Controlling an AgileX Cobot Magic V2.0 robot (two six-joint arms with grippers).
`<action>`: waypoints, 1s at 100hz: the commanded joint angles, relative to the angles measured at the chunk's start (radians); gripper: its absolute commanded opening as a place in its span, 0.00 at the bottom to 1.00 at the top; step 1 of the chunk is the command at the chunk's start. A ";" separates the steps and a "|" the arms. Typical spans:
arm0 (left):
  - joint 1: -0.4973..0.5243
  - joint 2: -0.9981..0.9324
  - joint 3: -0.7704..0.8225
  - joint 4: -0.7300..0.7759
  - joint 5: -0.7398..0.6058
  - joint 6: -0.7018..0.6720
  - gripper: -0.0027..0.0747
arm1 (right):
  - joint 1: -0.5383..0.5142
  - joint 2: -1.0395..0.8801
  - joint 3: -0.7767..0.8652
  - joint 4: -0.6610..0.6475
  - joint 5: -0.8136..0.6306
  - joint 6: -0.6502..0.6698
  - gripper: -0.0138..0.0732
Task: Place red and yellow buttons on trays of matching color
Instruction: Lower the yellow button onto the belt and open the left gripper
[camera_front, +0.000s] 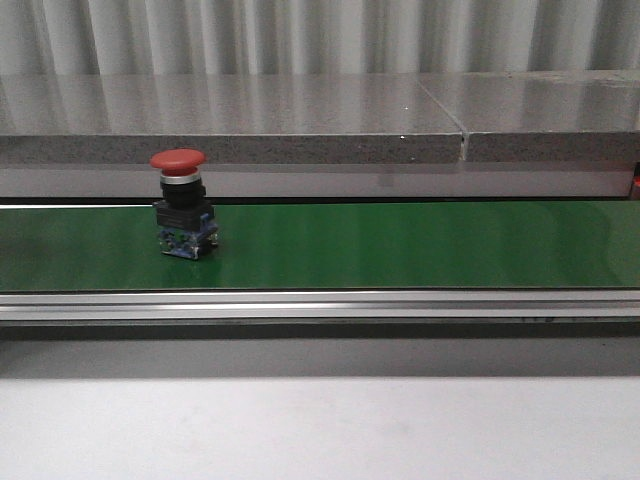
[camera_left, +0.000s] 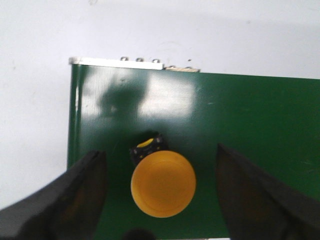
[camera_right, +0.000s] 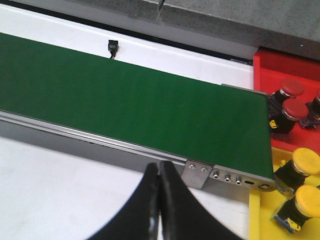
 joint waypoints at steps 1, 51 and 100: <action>-0.041 -0.081 -0.023 -0.012 -0.067 0.032 0.45 | -0.001 0.005 -0.027 -0.002 -0.070 -0.008 0.08; -0.150 -0.291 0.212 0.008 -0.337 0.060 0.01 | -0.001 0.005 -0.027 -0.002 -0.070 -0.008 0.08; -0.216 -0.615 0.588 0.022 -0.615 0.061 0.01 | -0.001 0.005 -0.027 -0.002 -0.070 -0.008 0.08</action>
